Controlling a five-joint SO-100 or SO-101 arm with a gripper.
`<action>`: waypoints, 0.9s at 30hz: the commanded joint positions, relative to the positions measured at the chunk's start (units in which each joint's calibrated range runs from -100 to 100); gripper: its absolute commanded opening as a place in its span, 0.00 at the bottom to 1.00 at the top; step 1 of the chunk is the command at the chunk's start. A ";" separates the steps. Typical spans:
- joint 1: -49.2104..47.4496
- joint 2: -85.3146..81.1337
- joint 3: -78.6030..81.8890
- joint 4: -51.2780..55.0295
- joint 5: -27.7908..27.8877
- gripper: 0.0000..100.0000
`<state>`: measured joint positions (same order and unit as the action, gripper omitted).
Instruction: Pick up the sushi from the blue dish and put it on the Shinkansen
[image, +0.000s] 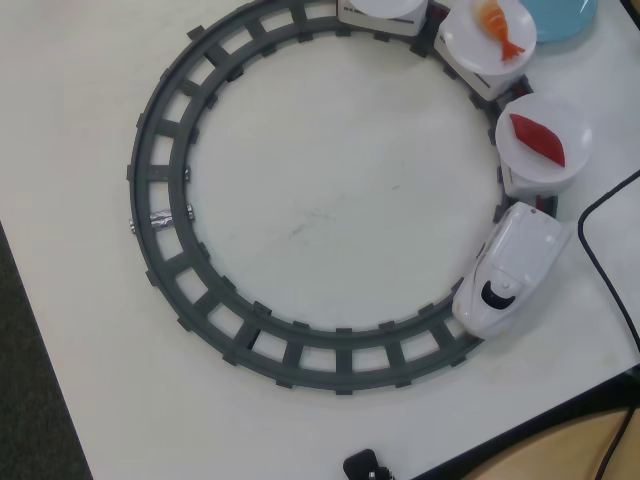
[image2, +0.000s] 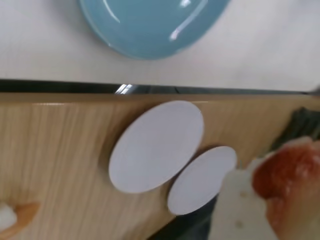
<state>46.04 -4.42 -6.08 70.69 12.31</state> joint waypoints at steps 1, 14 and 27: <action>-3.88 -9.07 3.30 -0.47 -0.78 0.02; -17.17 -15.16 11.20 -2.36 -0.25 0.02; -19.90 5.88 -17.71 5.43 -0.78 0.02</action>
<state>26.35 -2.82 -14.27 75.42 11.84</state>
